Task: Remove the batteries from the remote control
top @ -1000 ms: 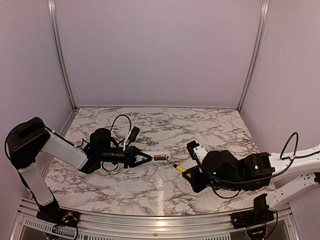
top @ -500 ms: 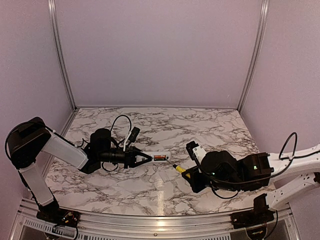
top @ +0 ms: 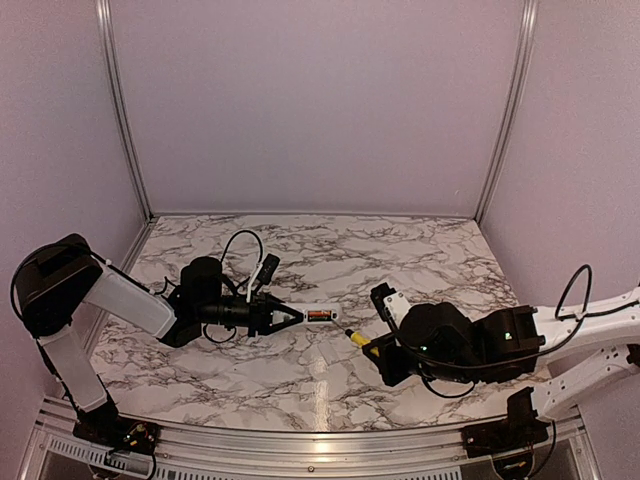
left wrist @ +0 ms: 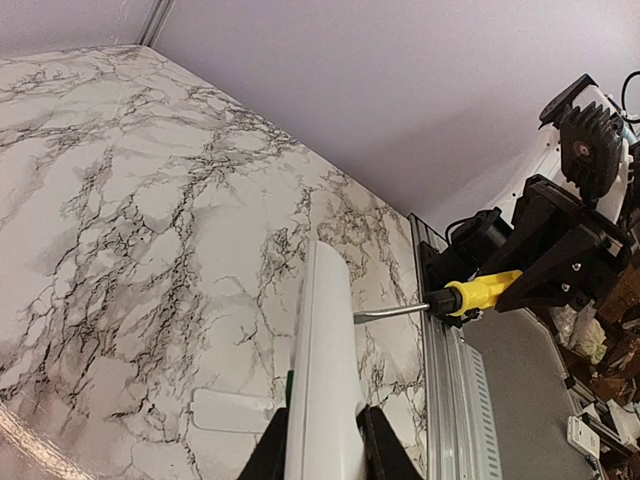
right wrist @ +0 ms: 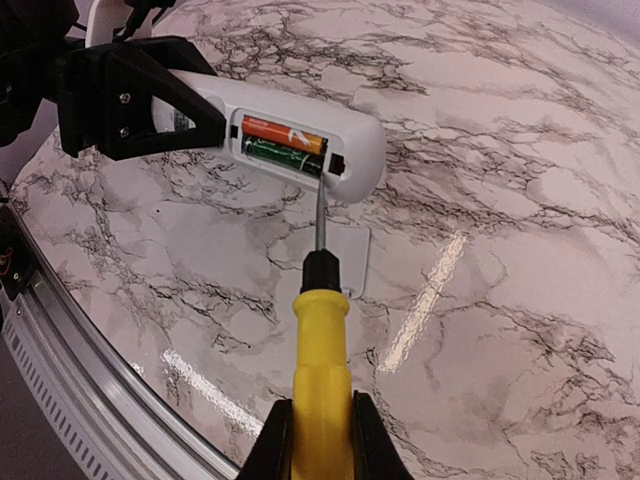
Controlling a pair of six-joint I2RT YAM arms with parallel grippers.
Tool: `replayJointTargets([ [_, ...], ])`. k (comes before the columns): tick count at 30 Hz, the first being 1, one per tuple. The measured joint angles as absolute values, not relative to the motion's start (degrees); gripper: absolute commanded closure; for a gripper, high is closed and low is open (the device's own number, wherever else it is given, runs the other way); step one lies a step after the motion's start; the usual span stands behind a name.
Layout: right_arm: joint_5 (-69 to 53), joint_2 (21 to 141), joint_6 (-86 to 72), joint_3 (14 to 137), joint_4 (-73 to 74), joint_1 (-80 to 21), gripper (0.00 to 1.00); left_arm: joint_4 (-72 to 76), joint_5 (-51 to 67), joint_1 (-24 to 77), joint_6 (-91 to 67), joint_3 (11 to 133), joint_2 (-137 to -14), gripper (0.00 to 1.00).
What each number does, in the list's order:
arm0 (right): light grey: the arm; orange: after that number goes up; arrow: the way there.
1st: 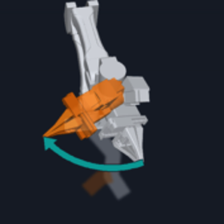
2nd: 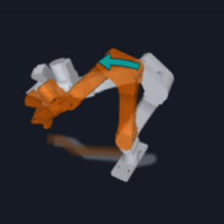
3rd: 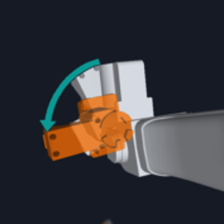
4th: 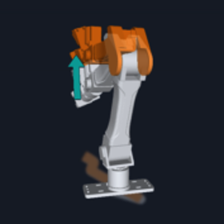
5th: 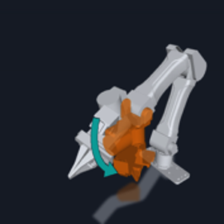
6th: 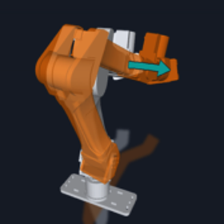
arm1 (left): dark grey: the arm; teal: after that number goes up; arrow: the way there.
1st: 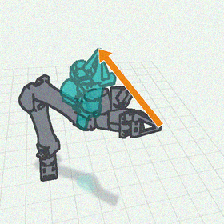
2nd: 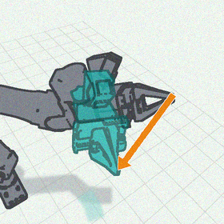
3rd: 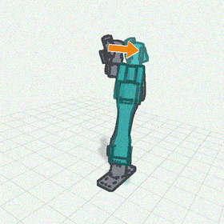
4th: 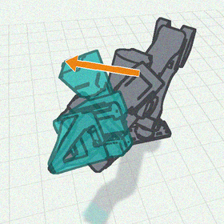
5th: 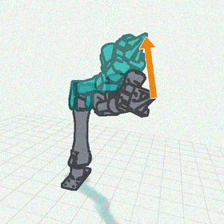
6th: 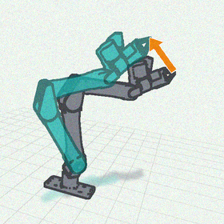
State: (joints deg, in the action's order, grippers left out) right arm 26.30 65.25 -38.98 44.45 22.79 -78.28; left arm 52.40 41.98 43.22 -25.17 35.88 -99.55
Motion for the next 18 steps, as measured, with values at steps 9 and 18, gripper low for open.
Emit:
replayJointTargets([
  [9,26.98,66.17,-39.00,44.47,22.48,-78.50,1.00,52.36,41.95,43.18,-25.36,35.90,-99.90,1.00],
  [18,27.97,67.09,-39.05,44.47,22.09,-78.56,1.00,52.21,41.87,43.11,-25.52,35.97,-100.22,1.00],
])
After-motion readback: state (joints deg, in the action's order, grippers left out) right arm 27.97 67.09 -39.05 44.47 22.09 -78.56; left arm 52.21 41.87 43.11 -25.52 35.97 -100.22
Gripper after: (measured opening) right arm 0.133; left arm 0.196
